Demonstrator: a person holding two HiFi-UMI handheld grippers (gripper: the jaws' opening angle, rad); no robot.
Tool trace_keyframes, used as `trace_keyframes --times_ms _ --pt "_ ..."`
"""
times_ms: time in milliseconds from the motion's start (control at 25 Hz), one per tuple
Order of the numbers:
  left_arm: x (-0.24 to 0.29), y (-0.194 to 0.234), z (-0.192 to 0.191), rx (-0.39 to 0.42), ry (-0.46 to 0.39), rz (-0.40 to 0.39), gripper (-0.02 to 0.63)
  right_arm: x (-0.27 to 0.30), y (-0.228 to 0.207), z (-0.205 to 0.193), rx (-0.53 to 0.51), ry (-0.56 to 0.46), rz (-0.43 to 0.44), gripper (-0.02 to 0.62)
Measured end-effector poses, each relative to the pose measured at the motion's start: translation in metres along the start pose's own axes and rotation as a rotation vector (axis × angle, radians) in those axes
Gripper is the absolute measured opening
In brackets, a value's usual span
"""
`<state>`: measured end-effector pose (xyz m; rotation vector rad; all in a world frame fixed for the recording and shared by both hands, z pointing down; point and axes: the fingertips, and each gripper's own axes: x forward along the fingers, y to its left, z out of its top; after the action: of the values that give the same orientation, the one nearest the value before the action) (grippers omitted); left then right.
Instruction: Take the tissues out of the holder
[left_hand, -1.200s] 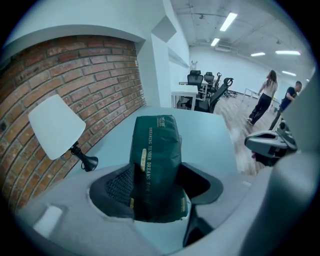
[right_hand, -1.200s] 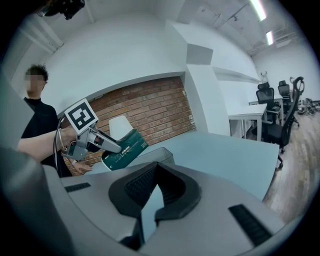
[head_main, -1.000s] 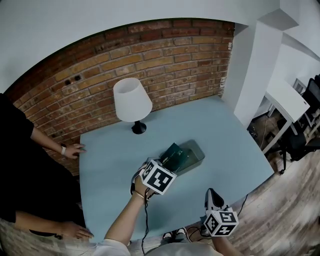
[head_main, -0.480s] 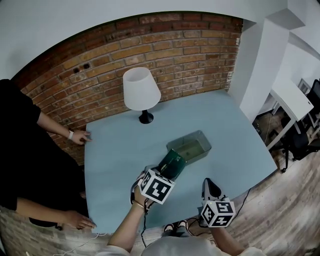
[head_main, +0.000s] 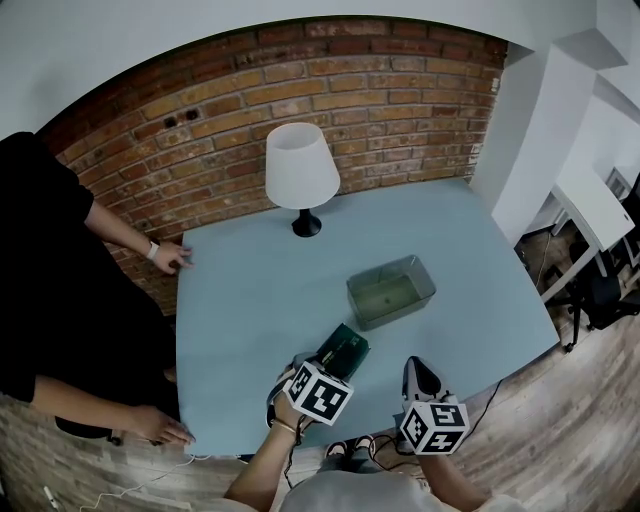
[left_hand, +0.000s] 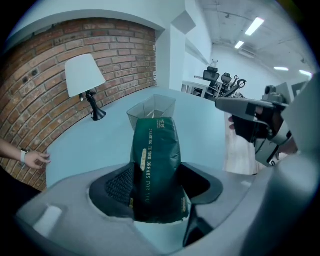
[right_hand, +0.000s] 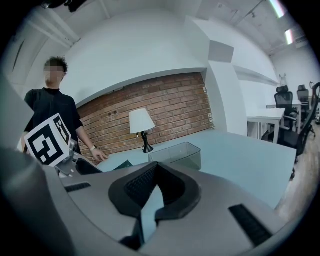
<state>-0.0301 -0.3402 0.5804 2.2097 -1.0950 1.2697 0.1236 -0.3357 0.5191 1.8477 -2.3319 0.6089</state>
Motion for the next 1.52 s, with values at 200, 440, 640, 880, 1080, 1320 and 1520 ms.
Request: trace_keyframes --times_ms 200,440,640,880,1080,1320,1520 --pt "0.011 -0.004 -0.024 -0.008 0.028 0.019 0.296 -0.004 0.003 -0.006 0.004 0.008 -0.004 0.005" --pt "0.028 -0.010 -0.048 -0.014 0.069 0.022 0.296 -0.013 -0.001 -0.011 0.008 0.016 -0.026 0.005" --pt "0.037 -0.010 -0.058 -0.016 0.075 0.037 0.296 -0.018 -0.004 -0.016 0.013 0.021 -0.042 0.005" --pt "0.042 -0.009 -0.054 -0.005 0.058 0.034 0.296 -0.022 -0.008 -0.019 0.022 0.023 -0.060 0.005" --pt "0.043 -0.010 -0.052 -0.015 0.052 -0.003 0.298 -0.022 -0.010 -0.021 0.027 0.028 -0.063 0.005" --pt "0.042 -0.008 -0.049 -0.049 0.025 0.001 0.298 -0.019 -0.007 -0.020 0.024 0.033 -0.052 0.005" --pt "0.039 -0.010 -0.046 -0.085 -0.016 0.003 0.298 -0.015 -0.005 -0.020 0.021 0.040 -0.037 0.005"
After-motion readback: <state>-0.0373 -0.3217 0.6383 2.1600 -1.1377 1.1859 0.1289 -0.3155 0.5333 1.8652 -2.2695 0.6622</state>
